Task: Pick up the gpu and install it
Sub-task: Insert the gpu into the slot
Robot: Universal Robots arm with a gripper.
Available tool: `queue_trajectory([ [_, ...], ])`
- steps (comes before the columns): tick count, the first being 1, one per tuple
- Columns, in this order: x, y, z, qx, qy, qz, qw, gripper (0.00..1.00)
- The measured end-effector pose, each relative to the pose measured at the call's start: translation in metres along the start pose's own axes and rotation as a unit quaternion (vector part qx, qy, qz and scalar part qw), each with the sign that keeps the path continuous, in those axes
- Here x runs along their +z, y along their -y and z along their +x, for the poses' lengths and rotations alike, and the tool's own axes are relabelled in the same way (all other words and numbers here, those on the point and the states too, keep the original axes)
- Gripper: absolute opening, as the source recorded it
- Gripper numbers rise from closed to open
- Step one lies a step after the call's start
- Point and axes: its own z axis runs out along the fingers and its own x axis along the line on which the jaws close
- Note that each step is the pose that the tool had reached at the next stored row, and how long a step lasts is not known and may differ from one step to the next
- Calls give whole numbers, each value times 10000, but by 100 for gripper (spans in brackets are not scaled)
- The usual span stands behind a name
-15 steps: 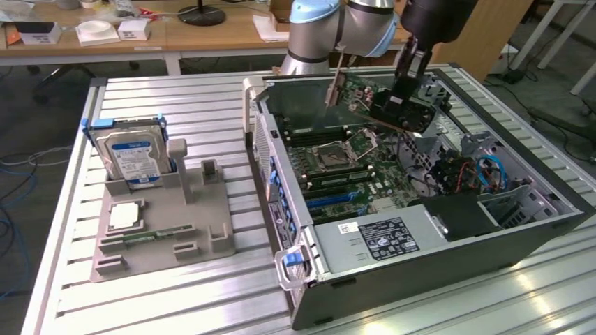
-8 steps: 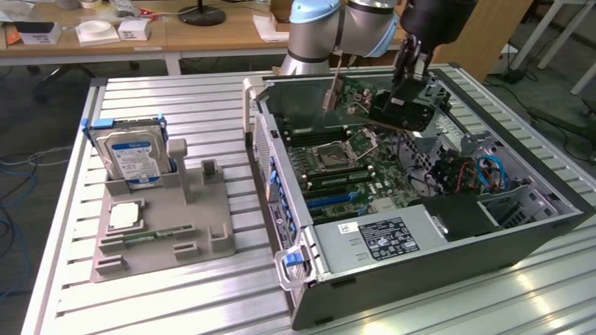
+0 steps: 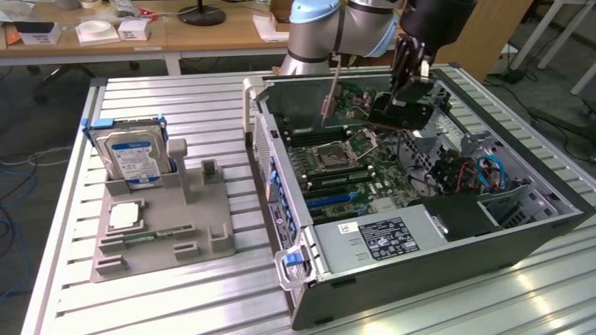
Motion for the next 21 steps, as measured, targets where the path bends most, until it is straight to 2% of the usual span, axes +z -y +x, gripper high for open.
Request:
queue_trajectory([
  [4,2,0,0,-333,-17,-7,9994,27],
  [9,2,1,0,-684,-34,-14,9976,27],
  [21,2,0,0,-703,-34,-14,9975,27],
])
